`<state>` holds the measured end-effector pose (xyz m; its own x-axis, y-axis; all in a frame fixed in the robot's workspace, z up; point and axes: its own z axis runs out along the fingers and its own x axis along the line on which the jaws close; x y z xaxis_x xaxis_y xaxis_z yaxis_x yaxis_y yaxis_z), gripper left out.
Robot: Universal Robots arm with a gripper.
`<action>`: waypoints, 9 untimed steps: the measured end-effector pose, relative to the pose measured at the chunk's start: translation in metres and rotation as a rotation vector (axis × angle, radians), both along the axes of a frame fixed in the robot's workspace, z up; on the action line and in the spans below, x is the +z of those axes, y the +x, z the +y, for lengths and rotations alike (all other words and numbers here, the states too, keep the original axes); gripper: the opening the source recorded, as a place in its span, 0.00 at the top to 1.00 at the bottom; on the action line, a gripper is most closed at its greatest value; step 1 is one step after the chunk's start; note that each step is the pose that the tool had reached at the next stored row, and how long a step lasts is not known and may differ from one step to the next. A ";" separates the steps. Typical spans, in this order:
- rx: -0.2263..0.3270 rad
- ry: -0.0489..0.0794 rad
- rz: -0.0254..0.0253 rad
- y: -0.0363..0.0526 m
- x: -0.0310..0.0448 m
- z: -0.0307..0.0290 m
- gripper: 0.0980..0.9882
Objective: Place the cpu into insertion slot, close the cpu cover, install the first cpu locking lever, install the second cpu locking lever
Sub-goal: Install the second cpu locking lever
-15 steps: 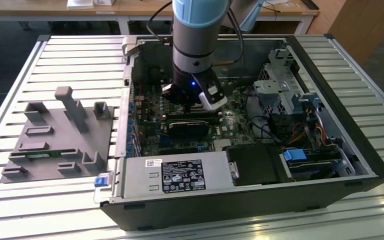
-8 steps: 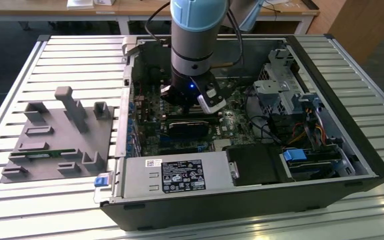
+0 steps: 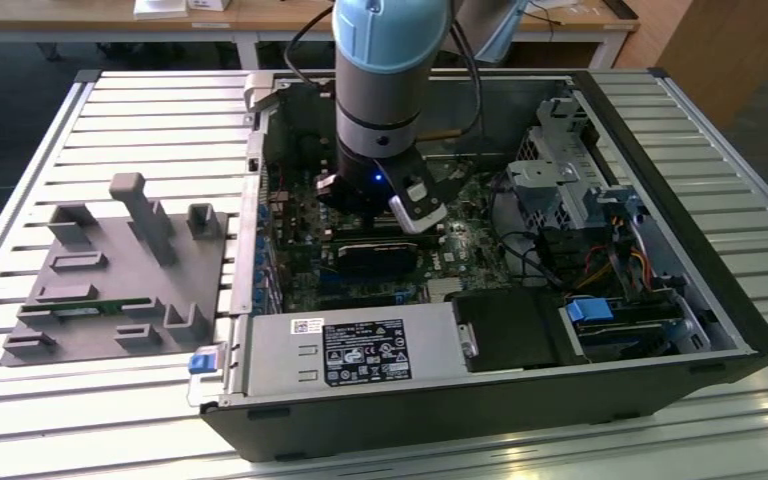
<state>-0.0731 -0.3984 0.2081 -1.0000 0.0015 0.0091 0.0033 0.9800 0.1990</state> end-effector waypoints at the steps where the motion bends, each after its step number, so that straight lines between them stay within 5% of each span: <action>1: 0.000 0.002 -0.0004 -0.0005 -0.0009 0.0000 0.99; 9: 0.000 0.016 -0.0006 -0.0014 -0.0080 -0.0001 0.99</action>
